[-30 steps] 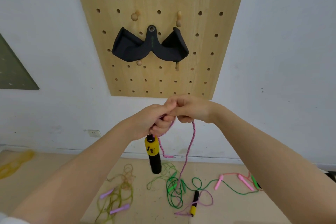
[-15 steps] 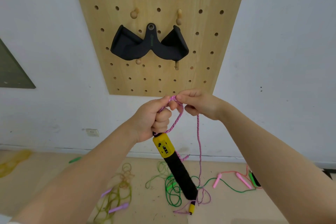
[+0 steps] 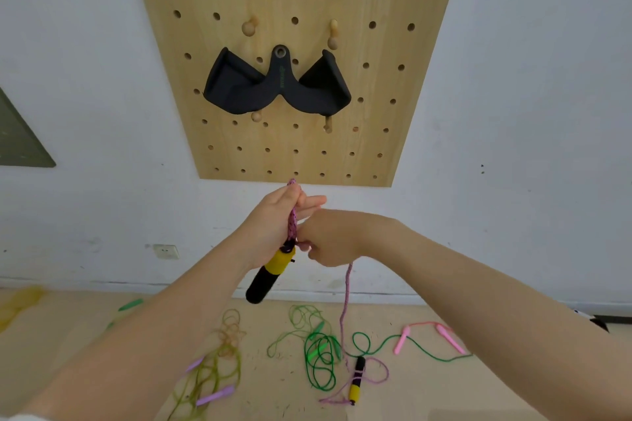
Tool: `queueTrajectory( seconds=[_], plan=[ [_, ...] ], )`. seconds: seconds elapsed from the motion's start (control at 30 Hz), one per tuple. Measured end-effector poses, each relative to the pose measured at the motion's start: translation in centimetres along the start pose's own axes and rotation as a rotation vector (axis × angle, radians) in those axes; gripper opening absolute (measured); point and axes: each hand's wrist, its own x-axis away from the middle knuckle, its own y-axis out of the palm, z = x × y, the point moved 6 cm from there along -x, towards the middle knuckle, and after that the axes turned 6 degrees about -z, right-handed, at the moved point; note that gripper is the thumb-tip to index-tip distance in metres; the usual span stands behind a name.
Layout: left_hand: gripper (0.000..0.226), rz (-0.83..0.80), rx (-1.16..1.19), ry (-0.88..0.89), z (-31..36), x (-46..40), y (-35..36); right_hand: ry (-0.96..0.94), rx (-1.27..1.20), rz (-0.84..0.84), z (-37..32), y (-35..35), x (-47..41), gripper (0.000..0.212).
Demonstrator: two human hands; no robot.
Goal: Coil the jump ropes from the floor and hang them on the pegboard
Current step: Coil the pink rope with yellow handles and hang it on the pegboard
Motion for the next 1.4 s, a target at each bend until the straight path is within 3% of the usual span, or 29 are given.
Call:
queueTrajectory(
  seconds=[0.13,0.23,0.37,0.47,0.57,0.7,0.77,0.83,0.93,1.0,1.1,1.17,1.27,1.33,1.4],
  plan=[
    [0.036,0.082,-0.323,-0.021,0.0,0.8,-1.3,-0.048,-0.171,0.346,1.0,-4.6,1.4,0.023],
    [0.040,-0.084,-0.117,-0.045,0.6,1.5,-0.4,-0.049,-0.392,0.678,2.2,-6.7,2.6,0.021],
    [0.040,-0.216,0.182,-0.051,2.2,2.8,0.6,-0.144,-0.812,0.790,2.6,-6.1,1.9,0.014],
    [0.037,-0.212,0.324,-0.065,2.2,3.3,0.1,-0.160,-0.921,0.738,2.5,-5.0,1.1,0.005],
    [0.041,-0.187,0.398,-0.109,1.5,3.3,-0.9,-0.164,-1.056,0.589,2.1,-3.2,0.1,0.019],
    [0.049,-0.227,0.320,-0.123,0.7,3.6,-1.6,-0.157,-1.035,0.480,1.5,-2.3,-0.4,0.041],
    [0.048,-0.224,0.343,-0.100,0.8,3.7,-1.5,-0.139,-1.079,0.500,1.7,-2.2,-0.6,0.044],
    [0.041,-0.210,0.479,-0.040,1.6,3.9,-1.6,-0.086,-1.149,0.552,2.3,-1.6,-0.8,0.033],
    [0.031,-0.181,0.601,0.053,3.2,4.4,-2.5,0.107,-0.913,0.604,3.5,0.2,-1.2,0.028],
    [0.032,-0.148,0.565,0.073,3.4,4.4,-2.7,0.158,-0.703,0.501,2.9,1.3,-1.4,0.029],
    [0.038,-0.065,0.470,0.020,1.4,3.5,-3.0,0.112,-0.462,0.186,-0.8,2.5,-2.0,0.036],
    [0.042,-0.033,0.261,-0.031,-0.5,3.0,-3.5,0.060,-0.325,0.079,-3.1,2.7,-1.8,0.041],
    [0.041,0.048,-0.047,-0.064,-2.6,3.1,-4.8,-0.080,-0.230,0.073,-5.2,1.3,-0.5,0.029],
    [0.049,0.021,-0.149,-0.080,-2.9,3.7,-5.1,-0.135,-0.352,0.120,-5.3,-0.3,0.8,0.020],
    [0.056,-0.088,-0.134,-0.072,-2.6,4.4,-4.4,-0.161,-0.511,0.335,-4.2,-2.5,2.2,0.015]
  ],
)
